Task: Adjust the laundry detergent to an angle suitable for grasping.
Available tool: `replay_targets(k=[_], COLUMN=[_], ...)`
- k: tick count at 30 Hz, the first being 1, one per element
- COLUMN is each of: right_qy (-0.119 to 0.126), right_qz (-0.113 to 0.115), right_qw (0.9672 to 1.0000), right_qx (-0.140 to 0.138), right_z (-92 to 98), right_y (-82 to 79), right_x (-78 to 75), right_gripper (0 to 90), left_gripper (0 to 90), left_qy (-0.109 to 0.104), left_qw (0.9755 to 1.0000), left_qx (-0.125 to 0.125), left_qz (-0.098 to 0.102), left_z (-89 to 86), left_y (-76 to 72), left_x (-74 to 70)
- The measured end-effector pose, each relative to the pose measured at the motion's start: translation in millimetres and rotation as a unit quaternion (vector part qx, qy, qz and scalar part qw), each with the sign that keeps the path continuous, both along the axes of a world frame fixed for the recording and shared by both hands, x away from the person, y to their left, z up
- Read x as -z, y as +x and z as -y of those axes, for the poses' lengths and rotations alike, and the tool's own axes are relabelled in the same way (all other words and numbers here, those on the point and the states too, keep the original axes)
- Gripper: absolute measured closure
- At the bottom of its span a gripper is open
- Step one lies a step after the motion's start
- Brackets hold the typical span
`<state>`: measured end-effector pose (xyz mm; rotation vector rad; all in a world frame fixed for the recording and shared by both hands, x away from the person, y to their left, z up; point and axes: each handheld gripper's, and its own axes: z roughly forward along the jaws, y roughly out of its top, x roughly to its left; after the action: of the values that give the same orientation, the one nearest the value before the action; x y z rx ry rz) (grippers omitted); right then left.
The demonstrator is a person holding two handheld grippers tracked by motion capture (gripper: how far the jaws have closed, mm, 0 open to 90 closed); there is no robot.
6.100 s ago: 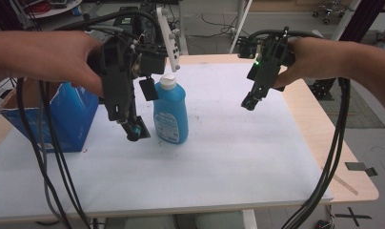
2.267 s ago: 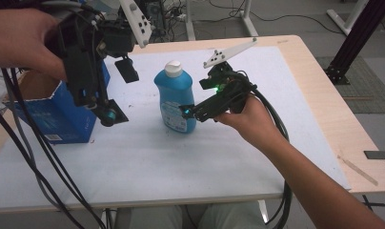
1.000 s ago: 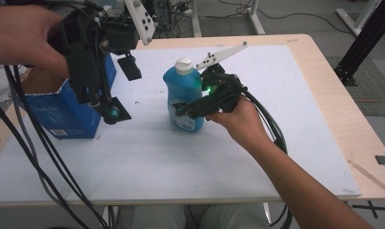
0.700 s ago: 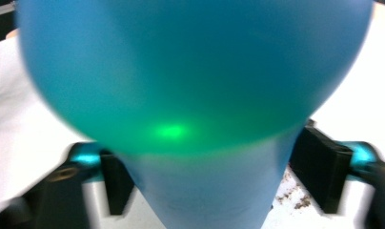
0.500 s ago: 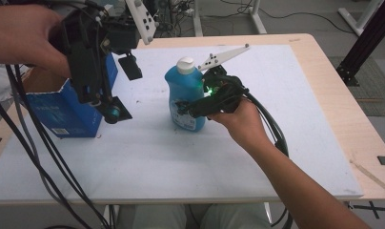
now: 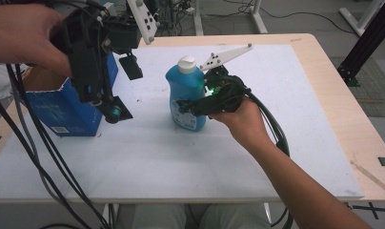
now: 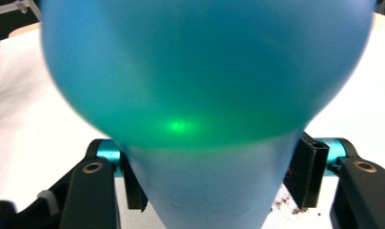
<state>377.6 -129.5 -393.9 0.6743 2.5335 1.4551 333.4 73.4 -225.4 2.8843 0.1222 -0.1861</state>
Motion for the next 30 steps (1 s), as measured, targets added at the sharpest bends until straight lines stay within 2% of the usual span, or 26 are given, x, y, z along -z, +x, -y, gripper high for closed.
replay_targets(k=[9, 15, 21, 23, 30], right_qy=[0.001, -0.007, -0.022, -0.027, -0.044], right_qz=[0.006, 0.032, 0.040, 0.037, 0.038], right_qw=[1.0000, 0.9995, 0.9989, 0.9989, 0.9979], right_qx=[-0.003, 0.005, -0.007, -0.012, -0.030], right_z=[-0.2, 1.3, -0.3, -0.1, 9.3], right_y=[-0.4, -3.2, -4.1, -3.2, 0.7], right_x=[0.1, -2.7, -5.0, -6.7, -17.4], right_gripper=[40.2, 45.1, 45.6, 45.7, 45.7], left_gripper=[1.7, 1.7, 1.7, 1.7, 1.7], left_qy=[-0.001, -0.003, -0.003, -0.004, -0.008], left_qw=[1.0000, 1.0000, 1.0000, 1.0000, 0.9999], left_qx=[-0.003, -0.006, -0.006, -0.006, -0.011], left_qz=[-0.001, -0.003, -0.005, -0.005, -0.006], left_z=[-1.5, -2.5, -3.5, -3.9, -7.0], left_y=[1.4, 3.1, 6.1, 6.9, 10.4], left_x=[2.1, 4.7, 6.2, 6.4, 9.4])
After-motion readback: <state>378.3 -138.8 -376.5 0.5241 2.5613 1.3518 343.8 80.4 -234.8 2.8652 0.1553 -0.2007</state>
